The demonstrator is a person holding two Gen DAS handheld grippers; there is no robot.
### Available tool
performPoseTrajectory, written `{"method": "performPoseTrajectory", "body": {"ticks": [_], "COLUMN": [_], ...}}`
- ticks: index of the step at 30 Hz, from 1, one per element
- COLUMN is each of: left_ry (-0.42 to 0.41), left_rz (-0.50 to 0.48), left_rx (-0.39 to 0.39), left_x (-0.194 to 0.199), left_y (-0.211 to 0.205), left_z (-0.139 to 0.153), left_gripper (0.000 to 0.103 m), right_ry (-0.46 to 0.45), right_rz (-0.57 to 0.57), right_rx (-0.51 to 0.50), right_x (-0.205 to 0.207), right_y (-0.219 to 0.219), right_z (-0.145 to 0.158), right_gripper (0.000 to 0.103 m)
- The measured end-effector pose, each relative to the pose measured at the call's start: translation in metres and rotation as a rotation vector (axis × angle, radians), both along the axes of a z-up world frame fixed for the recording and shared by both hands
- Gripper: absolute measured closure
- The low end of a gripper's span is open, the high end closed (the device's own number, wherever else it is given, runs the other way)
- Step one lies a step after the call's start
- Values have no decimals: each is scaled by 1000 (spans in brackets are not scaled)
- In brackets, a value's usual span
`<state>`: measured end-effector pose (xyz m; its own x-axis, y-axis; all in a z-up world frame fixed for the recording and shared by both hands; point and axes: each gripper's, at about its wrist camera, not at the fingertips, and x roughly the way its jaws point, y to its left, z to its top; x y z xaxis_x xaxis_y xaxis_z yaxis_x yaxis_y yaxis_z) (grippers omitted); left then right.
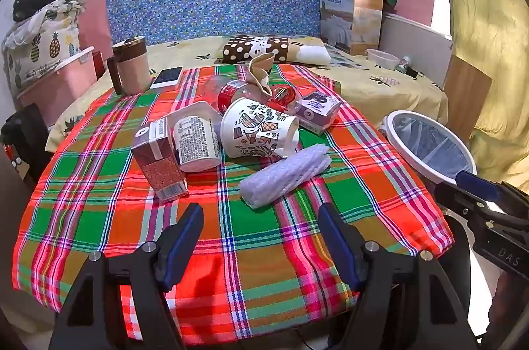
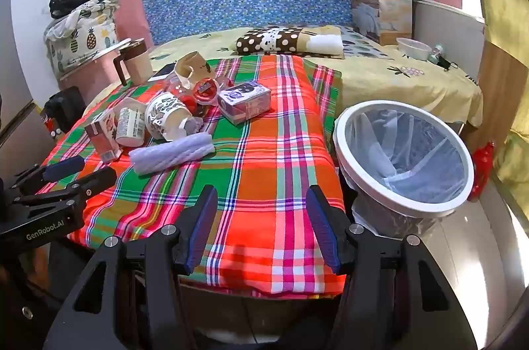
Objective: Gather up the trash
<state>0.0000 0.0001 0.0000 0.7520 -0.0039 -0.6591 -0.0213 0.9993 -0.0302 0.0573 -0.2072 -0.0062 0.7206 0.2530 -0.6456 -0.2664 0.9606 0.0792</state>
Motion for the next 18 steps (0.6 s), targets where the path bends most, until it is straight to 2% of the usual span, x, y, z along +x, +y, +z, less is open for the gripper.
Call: {"method": "performPoseTrajectory", "body": {"ticks": [18], "left_ry": [-17], "left_rz": [3], "left_rx": [-6], "left_x": [-4], "left_y": [2], "left_z": [5], "left_gripper": [32], "right_ry": [-5], "right_rz": [1], "right_rx": [-2], "right_x": [-1], "right_y": [0], "right_z": [0], "right_gripper": [46]}}
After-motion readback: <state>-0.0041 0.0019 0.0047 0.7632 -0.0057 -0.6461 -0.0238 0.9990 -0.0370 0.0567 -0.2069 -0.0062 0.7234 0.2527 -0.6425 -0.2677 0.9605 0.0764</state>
